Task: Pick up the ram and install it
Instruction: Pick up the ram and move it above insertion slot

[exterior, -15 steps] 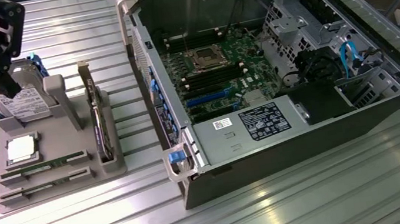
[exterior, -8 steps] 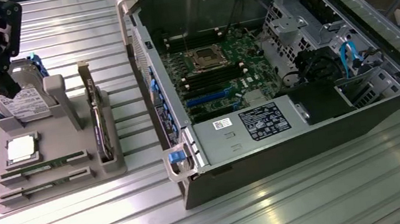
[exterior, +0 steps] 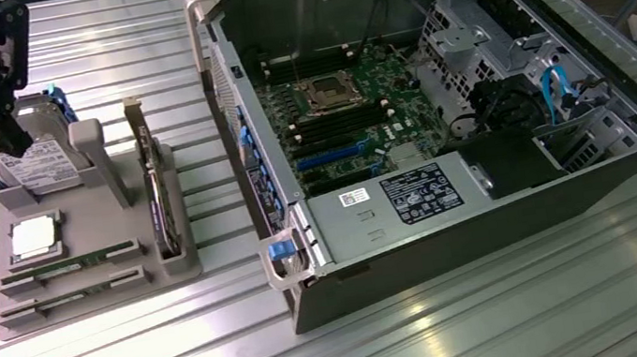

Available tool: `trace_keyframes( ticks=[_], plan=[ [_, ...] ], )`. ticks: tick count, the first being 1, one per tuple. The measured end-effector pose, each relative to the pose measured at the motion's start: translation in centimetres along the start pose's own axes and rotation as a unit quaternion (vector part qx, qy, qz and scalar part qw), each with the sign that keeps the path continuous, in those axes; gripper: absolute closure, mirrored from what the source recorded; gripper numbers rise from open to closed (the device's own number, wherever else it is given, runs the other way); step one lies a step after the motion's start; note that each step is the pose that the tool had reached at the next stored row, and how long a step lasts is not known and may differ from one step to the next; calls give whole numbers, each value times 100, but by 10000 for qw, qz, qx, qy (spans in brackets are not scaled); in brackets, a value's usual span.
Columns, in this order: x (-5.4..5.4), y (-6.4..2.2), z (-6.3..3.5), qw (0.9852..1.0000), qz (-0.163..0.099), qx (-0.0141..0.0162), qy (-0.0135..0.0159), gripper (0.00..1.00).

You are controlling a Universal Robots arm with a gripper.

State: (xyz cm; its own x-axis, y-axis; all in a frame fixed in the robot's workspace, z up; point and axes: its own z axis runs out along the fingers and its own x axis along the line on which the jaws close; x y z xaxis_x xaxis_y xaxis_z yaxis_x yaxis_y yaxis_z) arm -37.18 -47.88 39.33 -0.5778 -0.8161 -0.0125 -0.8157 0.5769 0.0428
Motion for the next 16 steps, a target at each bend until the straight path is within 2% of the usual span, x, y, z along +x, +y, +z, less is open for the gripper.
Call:
trace_keyframes(
  ticks=[7,16],
  plan=[
    [0,0,0,9993,-379,-5,16,89],
    [0,0,0,9970,-772,-10,33,89]
  ],
)
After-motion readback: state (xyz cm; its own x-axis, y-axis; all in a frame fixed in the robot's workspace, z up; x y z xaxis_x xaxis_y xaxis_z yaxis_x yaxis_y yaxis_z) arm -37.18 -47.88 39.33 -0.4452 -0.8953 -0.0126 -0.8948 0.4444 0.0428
